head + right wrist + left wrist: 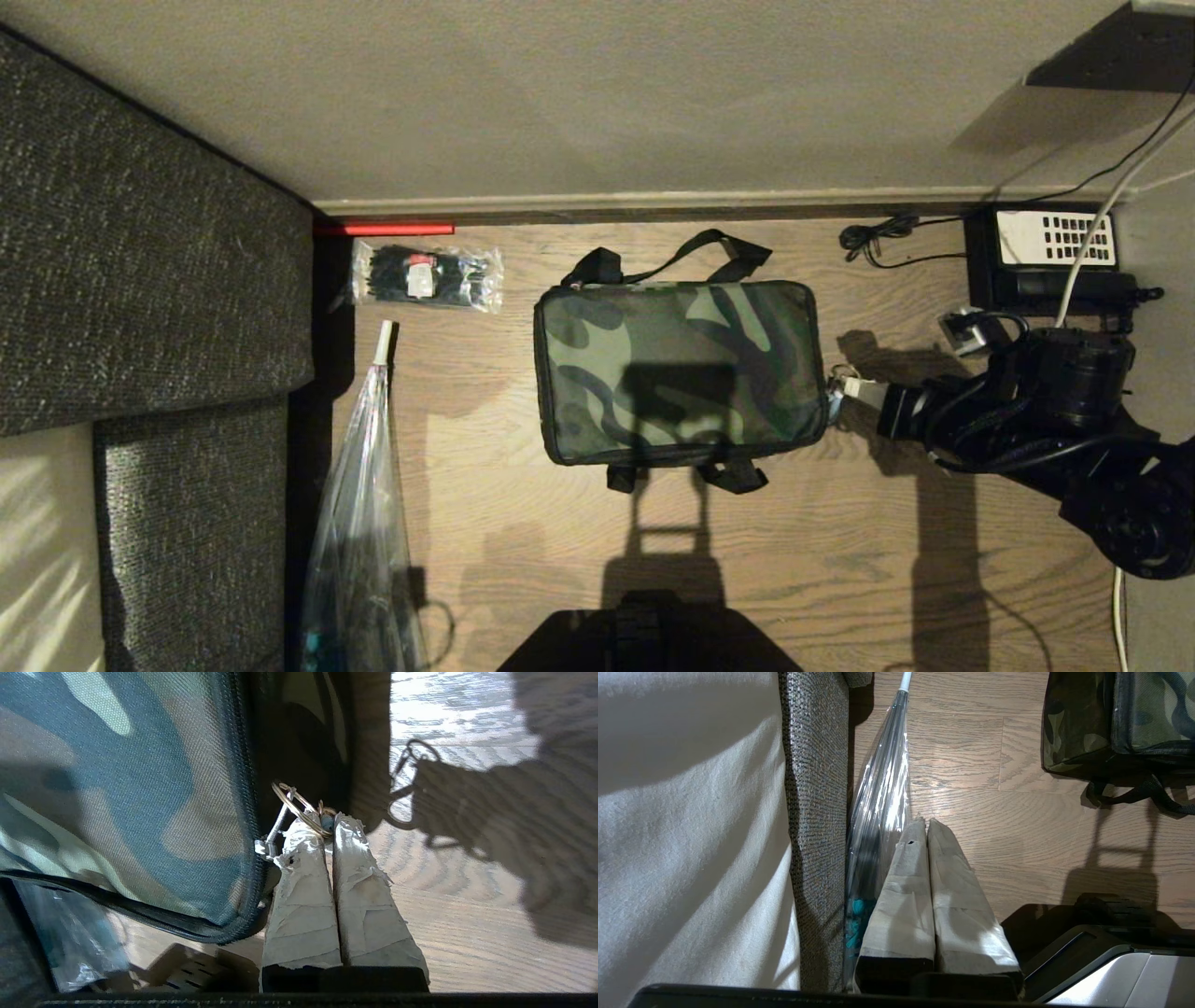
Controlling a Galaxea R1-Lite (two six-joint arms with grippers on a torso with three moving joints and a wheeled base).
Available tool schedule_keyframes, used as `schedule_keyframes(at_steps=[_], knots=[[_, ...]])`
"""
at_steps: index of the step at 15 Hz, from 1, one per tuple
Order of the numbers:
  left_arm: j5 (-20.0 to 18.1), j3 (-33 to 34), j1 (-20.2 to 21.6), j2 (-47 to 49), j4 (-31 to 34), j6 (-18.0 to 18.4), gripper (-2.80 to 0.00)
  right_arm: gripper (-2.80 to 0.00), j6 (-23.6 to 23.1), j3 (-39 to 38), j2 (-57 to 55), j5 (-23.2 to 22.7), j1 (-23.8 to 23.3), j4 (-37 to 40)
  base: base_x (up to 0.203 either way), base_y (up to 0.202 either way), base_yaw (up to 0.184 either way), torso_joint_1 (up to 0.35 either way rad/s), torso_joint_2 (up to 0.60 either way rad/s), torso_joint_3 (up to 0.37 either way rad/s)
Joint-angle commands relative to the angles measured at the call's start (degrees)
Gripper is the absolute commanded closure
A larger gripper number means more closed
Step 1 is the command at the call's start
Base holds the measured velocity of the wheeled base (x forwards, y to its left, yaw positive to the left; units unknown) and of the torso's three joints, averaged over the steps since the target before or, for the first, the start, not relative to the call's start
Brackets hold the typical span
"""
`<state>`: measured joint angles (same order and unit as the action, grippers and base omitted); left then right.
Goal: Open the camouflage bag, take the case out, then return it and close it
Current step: Open the top of the storage box
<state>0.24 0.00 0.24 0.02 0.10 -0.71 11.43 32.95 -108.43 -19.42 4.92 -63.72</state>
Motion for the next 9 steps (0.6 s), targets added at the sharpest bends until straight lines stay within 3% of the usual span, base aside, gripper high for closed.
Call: schedule_keyframes(at_steps=[1,2,9], knots=[[0.02,0.09,0.02,-0.11,-0.01,0.00,0.00,0.00,1.70,1.13,0.85,-1.01,0.08,-0.46,0.000,0.000,0.000,0.000,0.00,0.000],[0.02,0.09,0.02,-0.11,-0.01,0.00,0.00,0.00,4.29,2.20,1.28,-3.08,0.08,-0.70,0.000,0.000,0.000,0.000,0.00,0.000],[0.02,0.18,0.02,-0.11,-0.01,0.00,0.00,0.00,4.65,5.77,-1.05,-3.34,0.25,-1.35,0.000,0.000,0.000,0.000,0.00,0.000]])
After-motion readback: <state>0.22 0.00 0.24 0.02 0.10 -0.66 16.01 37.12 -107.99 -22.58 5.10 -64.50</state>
